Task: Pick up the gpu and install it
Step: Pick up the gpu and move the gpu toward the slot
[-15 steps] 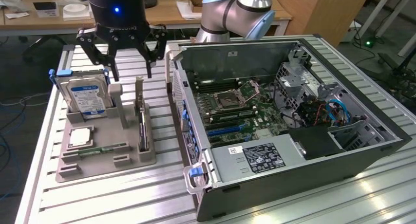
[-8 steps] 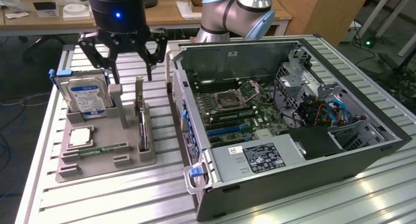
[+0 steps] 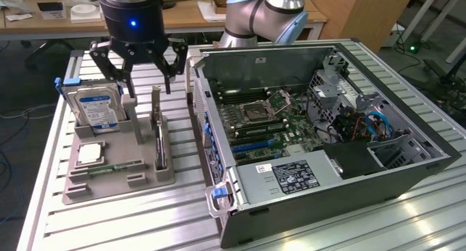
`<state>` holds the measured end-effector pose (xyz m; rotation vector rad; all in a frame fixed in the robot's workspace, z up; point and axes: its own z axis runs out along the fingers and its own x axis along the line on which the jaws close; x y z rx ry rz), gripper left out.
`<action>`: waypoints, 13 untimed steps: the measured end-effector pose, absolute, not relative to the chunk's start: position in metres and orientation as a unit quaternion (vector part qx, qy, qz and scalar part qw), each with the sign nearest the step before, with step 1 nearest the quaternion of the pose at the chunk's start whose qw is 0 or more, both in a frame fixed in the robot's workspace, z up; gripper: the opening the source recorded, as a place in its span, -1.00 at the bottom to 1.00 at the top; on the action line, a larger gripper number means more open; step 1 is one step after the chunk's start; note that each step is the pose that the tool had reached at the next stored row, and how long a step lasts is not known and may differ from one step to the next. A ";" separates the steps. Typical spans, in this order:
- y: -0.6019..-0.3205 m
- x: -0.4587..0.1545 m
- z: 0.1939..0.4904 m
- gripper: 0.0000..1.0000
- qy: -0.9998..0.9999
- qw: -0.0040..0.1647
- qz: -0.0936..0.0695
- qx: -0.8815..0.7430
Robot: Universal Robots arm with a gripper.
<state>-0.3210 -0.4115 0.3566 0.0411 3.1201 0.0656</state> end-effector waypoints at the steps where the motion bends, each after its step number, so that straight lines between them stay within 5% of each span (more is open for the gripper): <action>1: -0.412 -0.321 0.355 0.33 1.000 0.010 0.021 0.013; 13: -0.415 -0.320 0.334 0.33 1.000 0.010 0.021 0.001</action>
